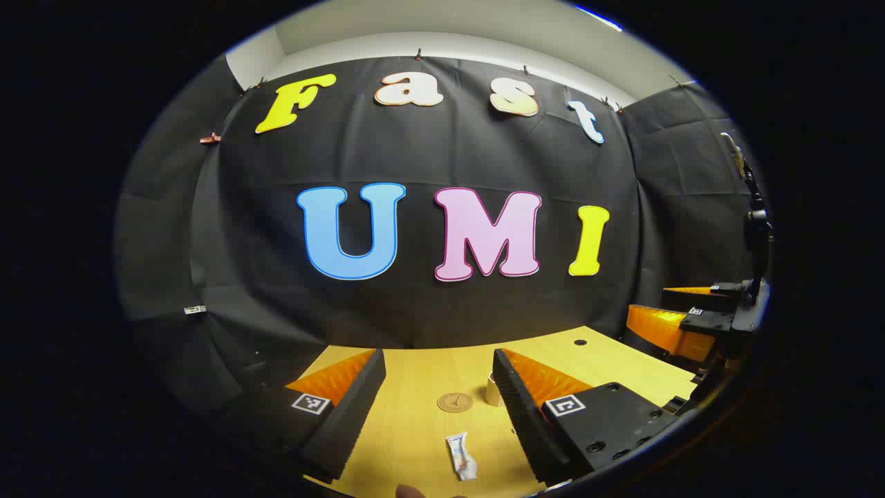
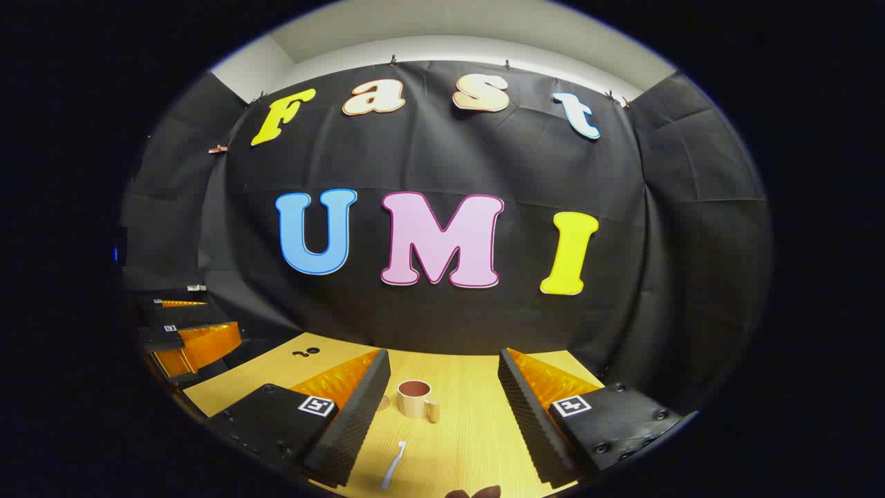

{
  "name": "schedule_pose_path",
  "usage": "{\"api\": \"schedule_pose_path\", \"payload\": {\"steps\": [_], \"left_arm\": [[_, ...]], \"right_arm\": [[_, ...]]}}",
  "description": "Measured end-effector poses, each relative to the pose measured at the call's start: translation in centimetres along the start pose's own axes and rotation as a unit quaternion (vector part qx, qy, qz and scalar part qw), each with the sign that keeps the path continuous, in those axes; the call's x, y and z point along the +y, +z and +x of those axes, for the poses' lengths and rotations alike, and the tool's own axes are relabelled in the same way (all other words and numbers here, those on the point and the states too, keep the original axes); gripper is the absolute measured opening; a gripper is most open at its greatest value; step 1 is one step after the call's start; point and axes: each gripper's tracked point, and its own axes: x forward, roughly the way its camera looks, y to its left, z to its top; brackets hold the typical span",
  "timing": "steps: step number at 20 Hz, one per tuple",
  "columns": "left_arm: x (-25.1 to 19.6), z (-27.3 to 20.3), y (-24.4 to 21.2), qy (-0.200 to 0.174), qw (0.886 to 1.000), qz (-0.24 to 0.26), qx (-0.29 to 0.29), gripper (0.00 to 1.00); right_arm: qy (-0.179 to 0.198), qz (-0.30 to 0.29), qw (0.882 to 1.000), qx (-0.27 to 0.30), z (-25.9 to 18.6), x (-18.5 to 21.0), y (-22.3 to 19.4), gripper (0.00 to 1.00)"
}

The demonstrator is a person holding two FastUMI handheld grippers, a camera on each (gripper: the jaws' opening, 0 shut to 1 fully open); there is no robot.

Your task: Put the toothbrush and toothpaste on the desktop into the cup, then pick up the cup and place it on the coaster on the desktop.

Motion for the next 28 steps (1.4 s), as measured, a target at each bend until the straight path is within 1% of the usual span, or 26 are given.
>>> {"api": "schedule_pose_path", "payload": {"steps": [5, 9, 13, 21, 24, 26, 28], "left_arm": [[0.2, 0.0, -0.6, 0.001, 1.000, 0.000, 0.007, 0.97], [0.4, -0.2, -0.9, 0.004, 1.000, 0.003, 0.011, 0.97], [0.6, -0.3, -1.3, 0.007, 1.000, 0.005, 0.018, 0.97], [0.3, -0.1, -2.5, -0.001, 0.999, 0.001, 0.032, 0.97], [-0.7, 0.4, -4.7, -0.017, 0.998, -0.002, 0.062, 0.97], [-1.1, 0.8, -6.9, -0.024, 0.996, -0.005, 0.088, 0.97], [-1.3, 1.5, -9.9, -0.023, 0.992, -0.002, 0.127, 0.97]], "right_arm": [[0.004, -0.007, 1.000, 0.005, -0.3, 0.0, -0.5, 0.97], [0.005, 0.004, 1.000, 0.011, -0.3, 0.1, -0.9, 0.97], [0.005, 0.002, 1.000, 0.016, -0.3, 0.0, -1.2, 0.97], [0.006, 0.009, 1.000, 0.028, -0.2, 0.0, -2.0, 0.97], [0.004, 0.010, 0.999, 0.046, -0.2, -0.1, -3.6, 0.97], [0.001, 0.015, 0.998, 0.058, -0.1, -0.2, -4.6, 0.97], [0.002, 0.017, 0.997, 0.073, 0.1, -0.3, -6.0, 0.97]]}}
